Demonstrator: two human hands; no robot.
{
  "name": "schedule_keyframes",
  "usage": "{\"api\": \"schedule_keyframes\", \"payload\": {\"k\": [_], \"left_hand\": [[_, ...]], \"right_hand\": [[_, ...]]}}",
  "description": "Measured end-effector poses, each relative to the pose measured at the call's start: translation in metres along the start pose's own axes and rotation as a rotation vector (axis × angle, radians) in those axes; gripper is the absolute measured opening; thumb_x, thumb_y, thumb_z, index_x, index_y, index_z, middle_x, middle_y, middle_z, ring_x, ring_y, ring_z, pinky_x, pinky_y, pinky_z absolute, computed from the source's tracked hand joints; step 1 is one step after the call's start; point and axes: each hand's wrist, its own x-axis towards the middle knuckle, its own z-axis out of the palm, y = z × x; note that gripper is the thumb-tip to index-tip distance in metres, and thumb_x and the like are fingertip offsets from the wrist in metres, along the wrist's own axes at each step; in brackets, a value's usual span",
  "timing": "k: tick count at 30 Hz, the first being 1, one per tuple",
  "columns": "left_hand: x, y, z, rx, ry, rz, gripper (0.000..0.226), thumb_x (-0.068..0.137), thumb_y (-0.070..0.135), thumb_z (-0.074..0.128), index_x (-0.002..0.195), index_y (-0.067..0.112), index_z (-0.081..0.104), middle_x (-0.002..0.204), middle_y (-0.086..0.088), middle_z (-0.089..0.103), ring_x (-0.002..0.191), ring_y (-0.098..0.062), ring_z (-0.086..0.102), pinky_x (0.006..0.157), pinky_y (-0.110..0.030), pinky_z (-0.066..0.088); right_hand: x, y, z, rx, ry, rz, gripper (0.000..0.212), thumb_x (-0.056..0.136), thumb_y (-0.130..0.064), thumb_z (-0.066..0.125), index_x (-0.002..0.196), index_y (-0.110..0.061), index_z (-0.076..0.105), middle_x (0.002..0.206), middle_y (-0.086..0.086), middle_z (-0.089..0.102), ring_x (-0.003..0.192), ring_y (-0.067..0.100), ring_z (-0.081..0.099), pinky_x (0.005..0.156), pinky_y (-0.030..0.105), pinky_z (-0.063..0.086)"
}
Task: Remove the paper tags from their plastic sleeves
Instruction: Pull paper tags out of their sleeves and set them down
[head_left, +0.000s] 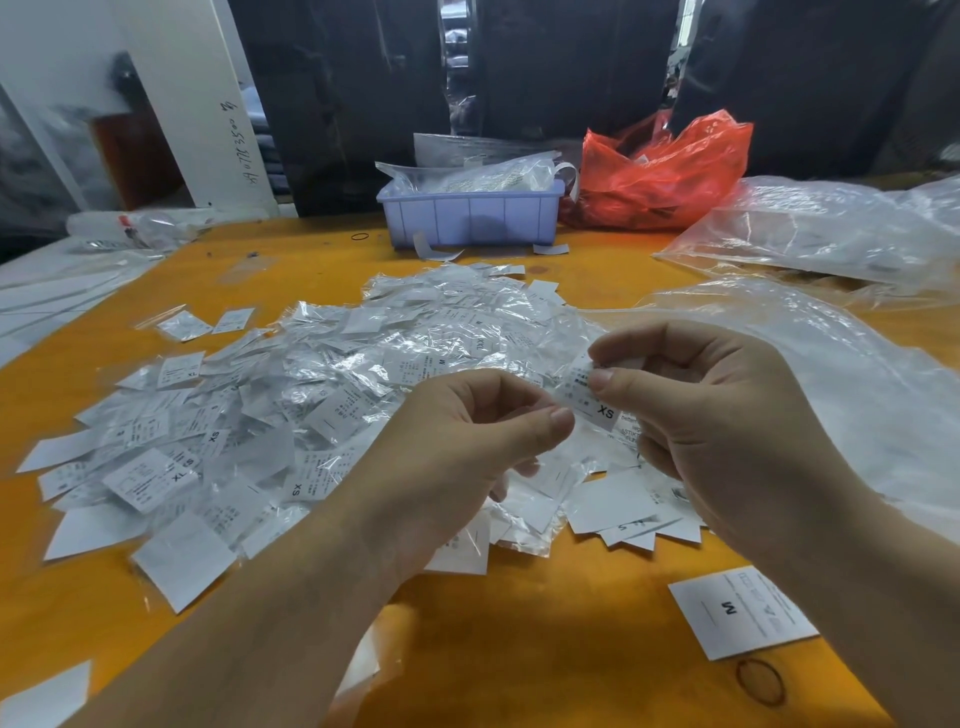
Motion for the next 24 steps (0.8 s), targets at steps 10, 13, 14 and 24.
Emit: {"api": "schedule_keyframes", "payload": {"k": [10, 13, 14, 24], "left_hand": [[0.0005, -0.0018, -0.0003, 0.003, -0.027, 0.008, 0.025, 0.072, 0.039, 0.069, 0.081, 0.015, 0.071, 0.070, 0.004, 0.069, 0.060, -0.006, 0.060, 0.053, -0.020, 0.047], [0.0007, -0.0024, -0.0006, 0.000, -0.045, 0.008, 0.027, 0.075, 0.039, 0.066, 0.082, 0.014, 0.072, 0.069, 0.003, 0.069, 0.061, -0.006, 0.059, 0.052, -0.019, 0.045], [0.0007, -0.0024, -0.0009, -0.009, -0.048, 0.009, 0.026, 0.076, 0.039, 0.066, 0.081, 0.015, 0.073, 0.069, 0.002, 0.069, 0.061, -0.006, 0.059, 0.052, -0.019, 0.045], [0.0020, -0.0033, -0.0012, -0.141, -0.056, -0.004, 0.021, 0.078, 0.032, 0.067, 0.081, 0.013, 0.073, 0.072, -0.004, 0.070, 0.059, -0.011, 0.060, 0.049, -0.021, 0.046]], "right_hand": [[-0.0017, 0.0037, -0.0004, -0.056, -0.045, -0.059, 0.014, 0.078, -0.008, 0.077, 0.087, -0.018, 0.074, 0.071, -0.005, 0.068, 0.050, 0.000, 0.055, 0.045, 0.008, 0.039], [-0.0035, 0.0020, 0.0023, -0.010, -0.074, -0.065, 0.028, 0.075, -0.006, 0.078, 0.100, -0.019, 0.071, 0.073, -0.001, 0.069, 0.049, 0.000, 0.055, 0.044, 0.008, 0.039], [-0.0033, 0.0016, 0.0023, 0.024, -0.082, -0.047, 0.034, 0.075, -0.006, 0.077, 0.106, -0.019, 0.069, 0.073, 0.001, 0.069, 0.047, 0.000, 0.055, 0.043, 0.008, 0.039], [-0.0006, 0.0033, -0.0007, -0.035, 0.003, -0.097, 0.015, 0.078, -0.009, 0.077, 0.090, -0.016, 0.071, 0.077, 0.002, 0.068, 0.049, 0.000, 0.052, 0.045, 0.008, 0.037]]}}
